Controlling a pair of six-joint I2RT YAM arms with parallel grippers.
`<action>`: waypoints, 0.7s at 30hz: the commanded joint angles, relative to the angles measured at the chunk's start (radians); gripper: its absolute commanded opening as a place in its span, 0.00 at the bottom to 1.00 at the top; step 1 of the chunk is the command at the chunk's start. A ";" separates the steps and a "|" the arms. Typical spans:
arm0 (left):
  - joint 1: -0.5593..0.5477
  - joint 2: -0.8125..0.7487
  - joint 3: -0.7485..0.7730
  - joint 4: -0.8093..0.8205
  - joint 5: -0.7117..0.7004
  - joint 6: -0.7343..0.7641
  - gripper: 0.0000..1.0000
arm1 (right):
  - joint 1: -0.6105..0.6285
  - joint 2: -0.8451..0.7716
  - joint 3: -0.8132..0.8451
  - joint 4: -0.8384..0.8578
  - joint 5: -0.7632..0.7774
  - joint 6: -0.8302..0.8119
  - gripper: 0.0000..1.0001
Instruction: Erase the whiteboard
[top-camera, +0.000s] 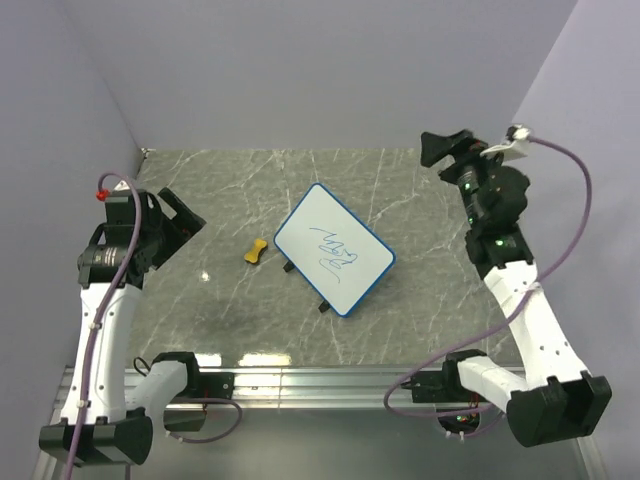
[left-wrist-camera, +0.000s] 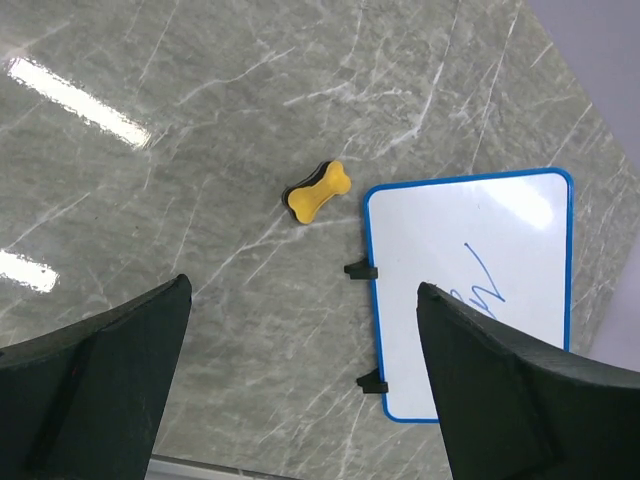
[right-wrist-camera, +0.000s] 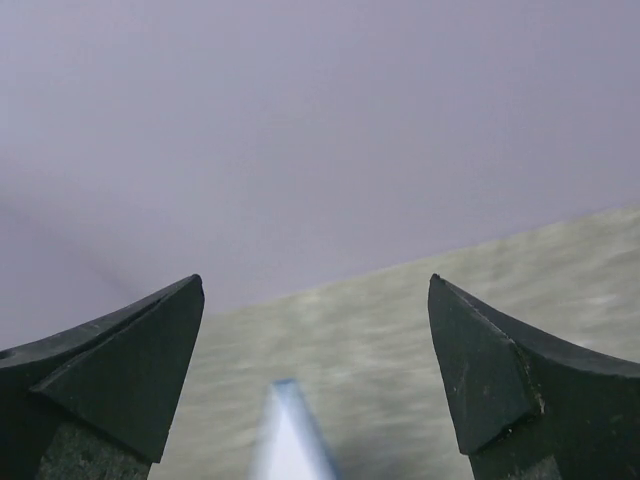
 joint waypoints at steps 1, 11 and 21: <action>-0.006 0.049 0.059 -0.002 -0.006 0.008 0.99 | -0.019 0.050 0.113 -0.468 -0.137 0.485 1.00; -0.090 0.062 -0.059 0.028 -0.097 0.092 0.99 | 0.056 -0.161 -0.090 -0.730 -0.320 0.377 1.00; -0.284 0.251 -0.234 0.215 -0.089 0.169 0.87 | 0.059 -0.301 -0.012 -1.074 -0.333 0.168 1.00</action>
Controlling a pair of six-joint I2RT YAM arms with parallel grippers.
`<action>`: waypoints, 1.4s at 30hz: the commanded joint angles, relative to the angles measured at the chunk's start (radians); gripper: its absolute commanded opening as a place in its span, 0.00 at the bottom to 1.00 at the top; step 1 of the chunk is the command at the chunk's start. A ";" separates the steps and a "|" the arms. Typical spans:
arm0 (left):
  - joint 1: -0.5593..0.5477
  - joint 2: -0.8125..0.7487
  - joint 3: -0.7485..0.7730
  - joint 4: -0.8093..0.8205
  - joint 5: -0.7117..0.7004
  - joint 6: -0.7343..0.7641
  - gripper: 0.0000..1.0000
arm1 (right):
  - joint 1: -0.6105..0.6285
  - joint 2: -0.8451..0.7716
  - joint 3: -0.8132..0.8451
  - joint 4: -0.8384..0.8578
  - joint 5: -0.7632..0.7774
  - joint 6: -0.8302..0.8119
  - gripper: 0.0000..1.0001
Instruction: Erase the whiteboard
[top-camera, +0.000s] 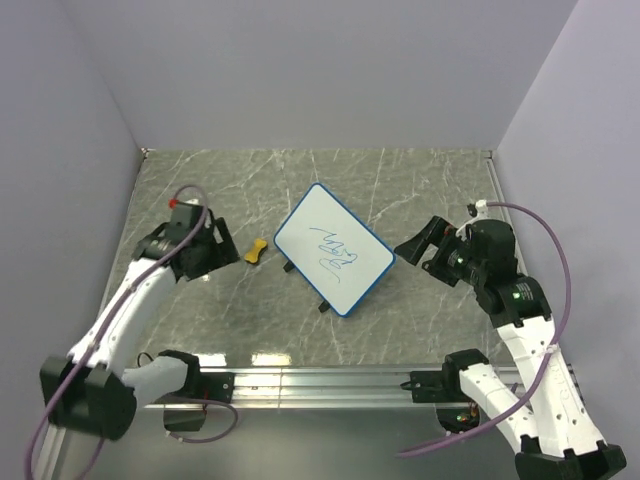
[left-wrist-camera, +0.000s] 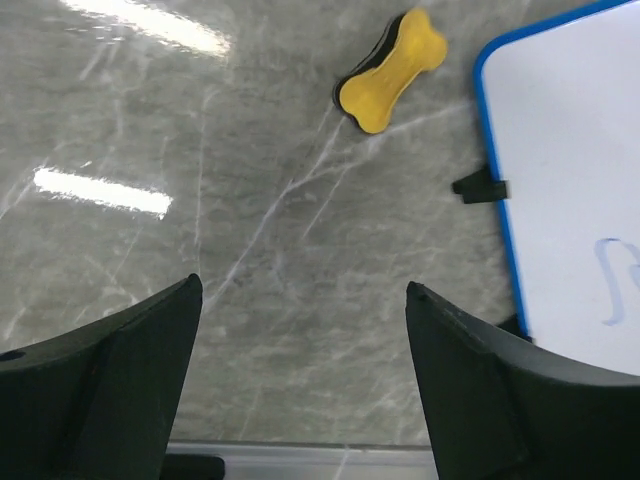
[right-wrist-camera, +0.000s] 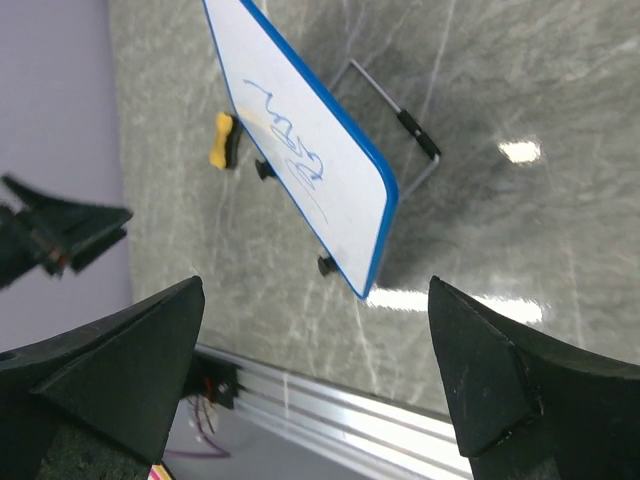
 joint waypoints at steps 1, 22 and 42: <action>-0.075 0.145 0.002 0.102 -0.053 0.060 0.87 | 0.004 -0.013 0.094 -0.157 -0.010 -0.091 1.00; -0.129 0.688 0.247 0.351 -0.042 0.337 0.83 | 0.004 -0.218 -0.001 -0.326 0.103 -0.059 0.99; -0.129 0.742 0.247 0.369 -0.042 0.309 0.38 | 0.004 -0.280 -0.050 -0.321 0.088 -0.042 0.98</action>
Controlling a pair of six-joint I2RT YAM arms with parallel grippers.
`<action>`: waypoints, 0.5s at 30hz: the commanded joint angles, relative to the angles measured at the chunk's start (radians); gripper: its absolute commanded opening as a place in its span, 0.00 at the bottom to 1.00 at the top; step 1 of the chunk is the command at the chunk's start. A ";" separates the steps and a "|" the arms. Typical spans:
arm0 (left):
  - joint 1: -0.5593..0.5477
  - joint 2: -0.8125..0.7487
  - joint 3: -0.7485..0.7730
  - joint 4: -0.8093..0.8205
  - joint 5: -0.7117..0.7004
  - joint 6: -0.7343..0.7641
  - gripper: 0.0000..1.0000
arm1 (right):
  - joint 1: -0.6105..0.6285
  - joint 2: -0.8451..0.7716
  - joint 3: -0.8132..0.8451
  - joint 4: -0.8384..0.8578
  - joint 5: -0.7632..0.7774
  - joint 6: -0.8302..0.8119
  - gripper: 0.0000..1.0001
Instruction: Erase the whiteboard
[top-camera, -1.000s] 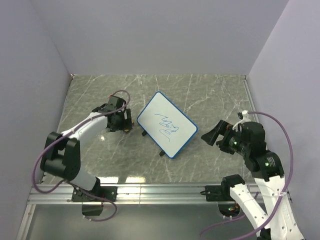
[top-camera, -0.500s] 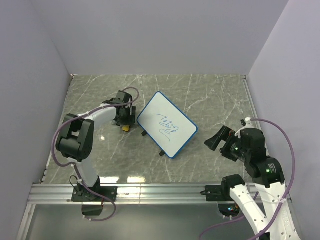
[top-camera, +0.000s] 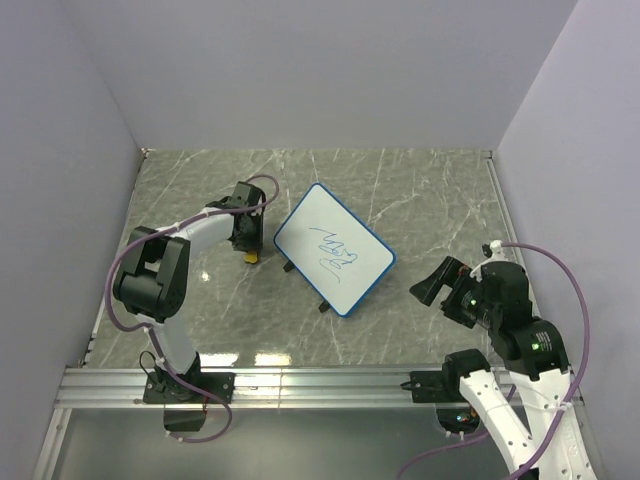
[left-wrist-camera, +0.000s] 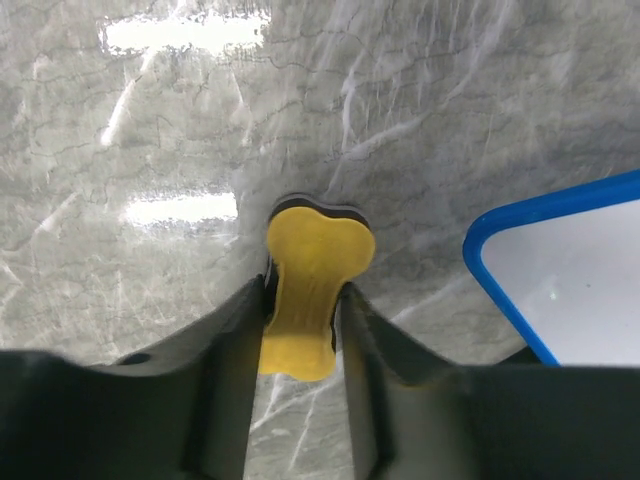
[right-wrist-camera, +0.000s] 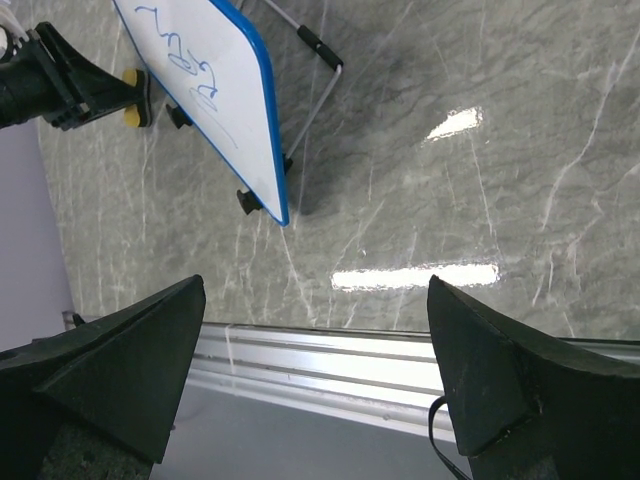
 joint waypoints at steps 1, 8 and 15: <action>0.001 0.007 0.037 0.016 -0.005 0.005 0.33 | 0.004 -0.010 -0.003 0.031 -0.029 -0.021 0.98; -0.001 0.017 0.023 0.005 0.003 -0.013 0.03 | 0.004 0.098 0.045 0.199 -0.138 -0.058 0.98; 0.001 -0.072 0.041 -0.042 0.031 -0.069 0.00 | 0.004 0.315 0.103 0.381 -0.215 -0.090 0.98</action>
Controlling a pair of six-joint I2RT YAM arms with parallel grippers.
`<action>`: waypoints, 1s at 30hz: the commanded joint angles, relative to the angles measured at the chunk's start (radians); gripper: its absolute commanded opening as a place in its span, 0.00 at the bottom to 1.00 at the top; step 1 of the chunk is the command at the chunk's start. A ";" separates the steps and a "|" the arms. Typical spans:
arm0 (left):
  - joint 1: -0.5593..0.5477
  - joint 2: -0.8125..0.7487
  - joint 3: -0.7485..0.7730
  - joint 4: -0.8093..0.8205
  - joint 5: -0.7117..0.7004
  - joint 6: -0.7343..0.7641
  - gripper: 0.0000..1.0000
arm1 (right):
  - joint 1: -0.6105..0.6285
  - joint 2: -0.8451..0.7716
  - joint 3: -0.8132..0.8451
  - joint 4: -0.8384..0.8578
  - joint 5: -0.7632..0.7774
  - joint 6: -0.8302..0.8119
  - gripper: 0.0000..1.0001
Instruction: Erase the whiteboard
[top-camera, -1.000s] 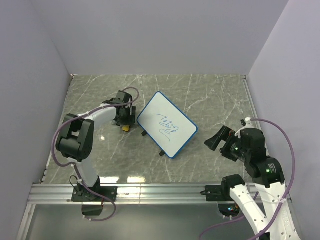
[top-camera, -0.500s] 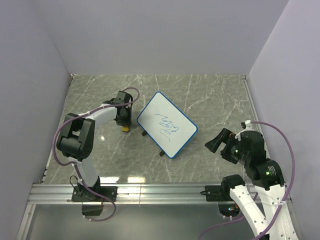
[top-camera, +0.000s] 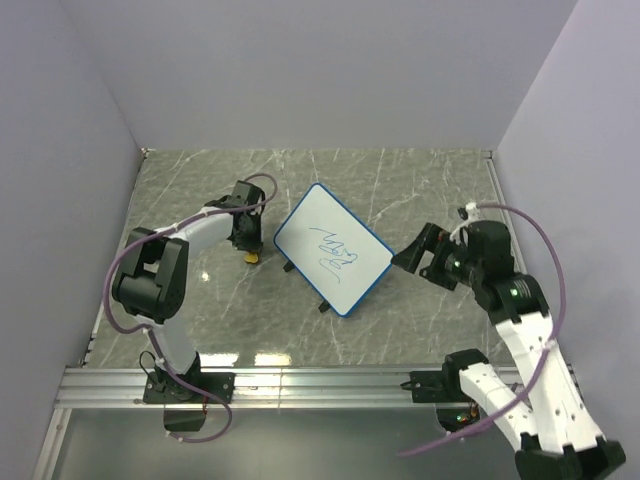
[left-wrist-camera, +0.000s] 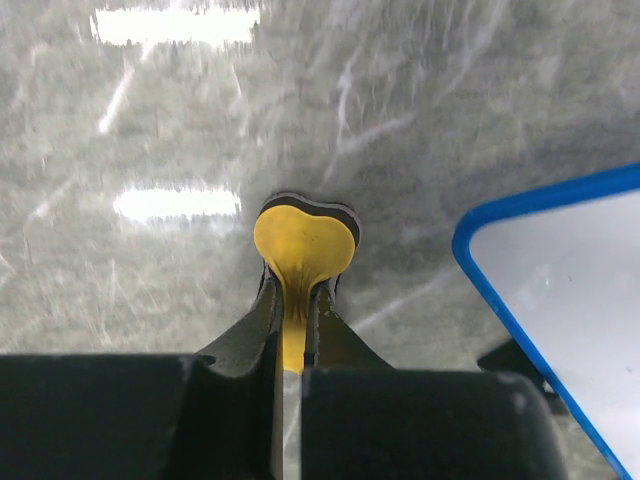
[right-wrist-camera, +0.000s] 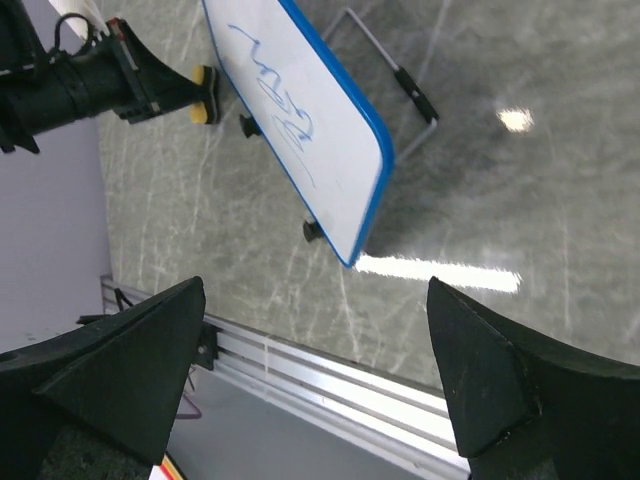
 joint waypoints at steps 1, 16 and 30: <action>0.000 -0.105 0.053 -0.044 0.035 -0.059 0.00 | 0.002 0.122 0.075 0.183 -0.067 -0.038 0.98; -0.210 -0.347 0.135 -0.065 0.151 -0.259 0.00 | 0.004 0.500 0.149 0.318 -0.156 -0.128 0.70; -0.520 -0.173 0.274 -0.025 0.116 -0.334 0.00 | 0.032 0.544 0.025 0.350 -0.227 -0.182 0.35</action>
